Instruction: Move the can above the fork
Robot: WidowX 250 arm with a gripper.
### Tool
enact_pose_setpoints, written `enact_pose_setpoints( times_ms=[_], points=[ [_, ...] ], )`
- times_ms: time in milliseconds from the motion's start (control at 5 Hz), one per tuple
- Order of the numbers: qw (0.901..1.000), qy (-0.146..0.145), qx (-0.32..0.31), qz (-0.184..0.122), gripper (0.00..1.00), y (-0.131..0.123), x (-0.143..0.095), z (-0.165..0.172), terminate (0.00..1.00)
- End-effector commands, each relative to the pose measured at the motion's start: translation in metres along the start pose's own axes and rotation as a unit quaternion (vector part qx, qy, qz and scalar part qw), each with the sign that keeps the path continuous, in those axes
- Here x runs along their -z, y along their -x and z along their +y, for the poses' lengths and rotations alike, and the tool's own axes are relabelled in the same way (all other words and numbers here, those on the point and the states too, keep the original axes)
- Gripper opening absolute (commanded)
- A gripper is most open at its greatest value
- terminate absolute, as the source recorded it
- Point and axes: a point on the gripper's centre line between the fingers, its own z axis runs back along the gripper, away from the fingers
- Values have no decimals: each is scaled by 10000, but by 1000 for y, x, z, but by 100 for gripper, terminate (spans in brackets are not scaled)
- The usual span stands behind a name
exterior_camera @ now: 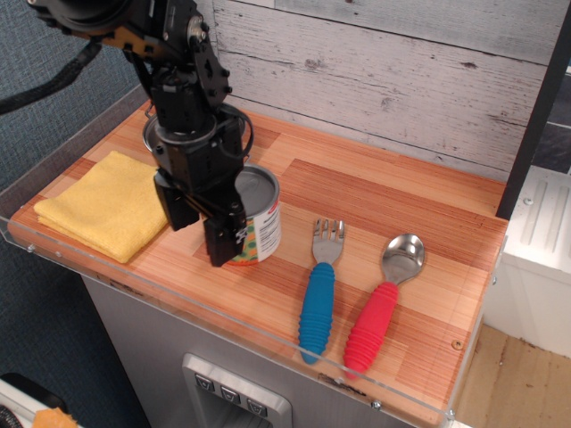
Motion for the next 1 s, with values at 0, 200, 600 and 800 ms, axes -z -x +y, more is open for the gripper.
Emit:
enact_pose_setpoints(
  times_ms=[0, 200, 600, 800],
  points=[
    [9995, -110, 105, -290, 100, -25, -14, 9, 0],
    [9994, -148, 110, -302, 100, -33, -13, 12, 0],
    [9988, -167, 188, -422, 100, -51, -14, 10, 0],
    [9985, -241, 155, -474, 100, -56, -17, 10, 0]
  ],
)
